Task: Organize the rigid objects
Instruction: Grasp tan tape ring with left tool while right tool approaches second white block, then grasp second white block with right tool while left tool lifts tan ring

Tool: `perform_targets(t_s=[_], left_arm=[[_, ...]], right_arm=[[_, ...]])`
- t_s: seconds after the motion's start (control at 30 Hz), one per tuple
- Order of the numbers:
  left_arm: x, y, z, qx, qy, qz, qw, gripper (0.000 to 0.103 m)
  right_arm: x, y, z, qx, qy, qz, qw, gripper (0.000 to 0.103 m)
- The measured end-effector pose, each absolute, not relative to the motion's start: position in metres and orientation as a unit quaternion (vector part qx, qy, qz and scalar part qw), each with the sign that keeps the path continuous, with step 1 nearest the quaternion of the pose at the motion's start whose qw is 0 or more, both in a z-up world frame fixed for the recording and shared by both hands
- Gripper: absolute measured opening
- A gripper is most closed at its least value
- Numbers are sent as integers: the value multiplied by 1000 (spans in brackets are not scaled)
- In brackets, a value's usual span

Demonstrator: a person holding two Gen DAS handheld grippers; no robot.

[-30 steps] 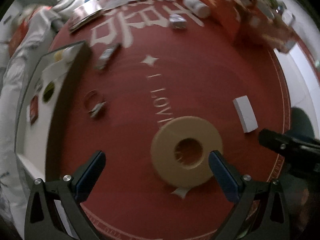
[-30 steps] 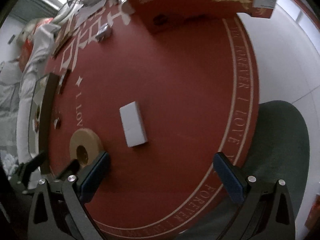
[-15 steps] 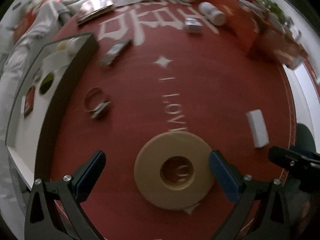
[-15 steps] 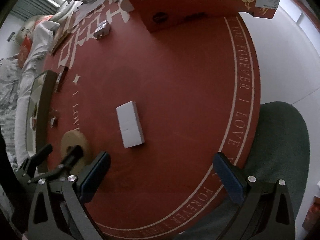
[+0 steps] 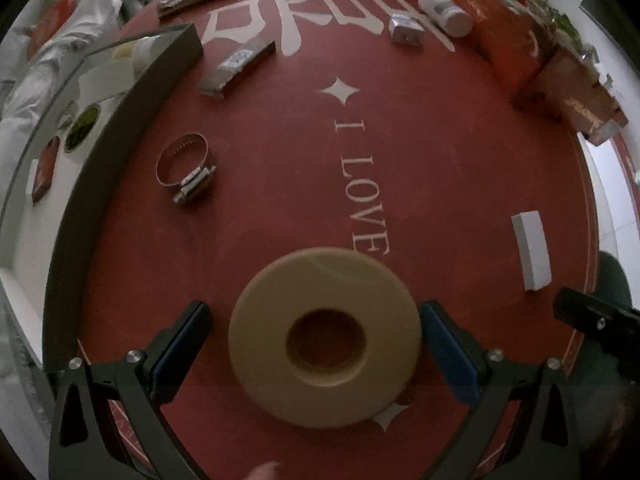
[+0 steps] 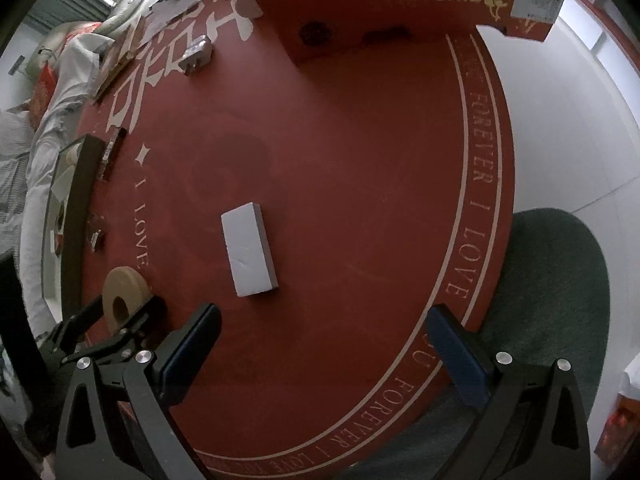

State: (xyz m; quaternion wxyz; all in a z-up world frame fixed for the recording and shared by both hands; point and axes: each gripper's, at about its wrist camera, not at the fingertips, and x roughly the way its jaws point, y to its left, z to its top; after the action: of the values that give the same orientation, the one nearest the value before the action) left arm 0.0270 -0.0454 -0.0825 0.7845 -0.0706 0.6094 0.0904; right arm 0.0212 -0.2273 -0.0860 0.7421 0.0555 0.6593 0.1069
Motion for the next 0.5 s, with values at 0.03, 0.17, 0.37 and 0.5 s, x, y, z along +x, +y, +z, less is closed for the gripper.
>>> perform_targets(t_s=[0.03, 0.17, 0.37, 0.5], left_arm=[[27, -45, -83, -73, 609, 91, 784, 103], [27, -48, -84, -70, 616, 88, 780, 103], [19, -52, -80, -46, 611, 74, 787, 89], [9, -32, -83, -76, 611, 96, 783, 89]], right_arm=[[21, -226, -87, 53, 660, 106, 742, 103], [21, -220, -88, 35, 662, 111, 740, 103], [27, -199, -80, -37, 648, 121, 751, 103], [35, -187, -82, -95, 643, 127, 750, 103]])
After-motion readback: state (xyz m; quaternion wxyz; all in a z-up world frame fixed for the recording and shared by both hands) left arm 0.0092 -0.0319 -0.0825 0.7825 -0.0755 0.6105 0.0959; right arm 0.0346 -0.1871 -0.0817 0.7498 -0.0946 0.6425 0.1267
